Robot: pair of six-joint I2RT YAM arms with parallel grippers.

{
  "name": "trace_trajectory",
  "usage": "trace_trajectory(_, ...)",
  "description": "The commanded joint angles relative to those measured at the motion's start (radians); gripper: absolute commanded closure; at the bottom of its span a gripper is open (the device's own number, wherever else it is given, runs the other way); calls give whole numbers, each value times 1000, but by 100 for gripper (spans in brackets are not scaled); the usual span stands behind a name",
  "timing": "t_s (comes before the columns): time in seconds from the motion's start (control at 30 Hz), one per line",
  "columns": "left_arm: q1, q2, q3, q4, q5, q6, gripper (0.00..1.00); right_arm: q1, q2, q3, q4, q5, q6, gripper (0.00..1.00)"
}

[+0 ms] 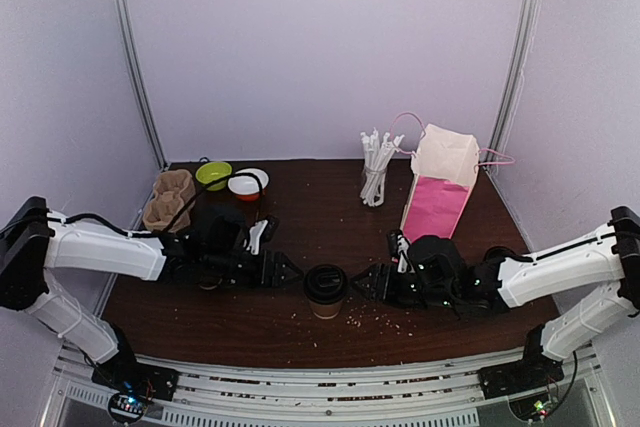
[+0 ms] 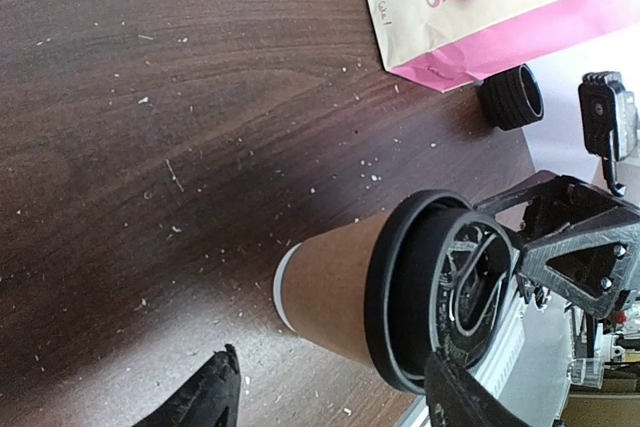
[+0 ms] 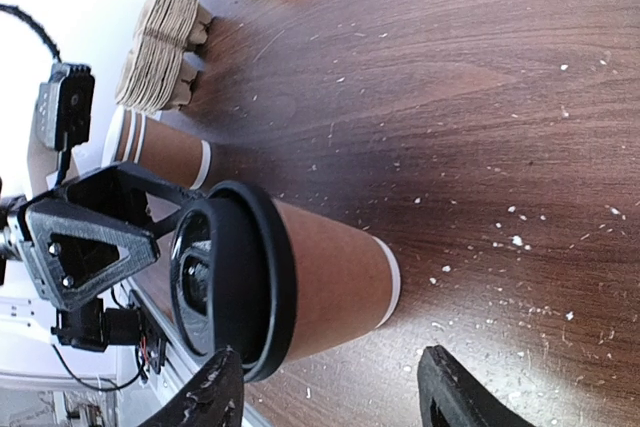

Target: Pack the takeout coffee

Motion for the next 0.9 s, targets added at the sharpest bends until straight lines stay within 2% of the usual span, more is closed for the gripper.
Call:
trace_trajectory(0.0, 7, 29, 0, 79, 6, -7, 34, -16, 26, 11, 28, 57, 35, 39)
trace_trajectory(0.33, 12, 64, 10, 89, 25, -3, 39, -33, 89, 44, 62, 18, 31, 40)
trace_trajectory(0.7, 12, 75, 16, 85, 32, 3, 41, -36, 75, 39, 78, 27, 22, 35)
trace_trajectory(0.87, 12, 83, 17, 88, 36, 5, 42, -37, 98, 54, 56, 10, 14, 38)
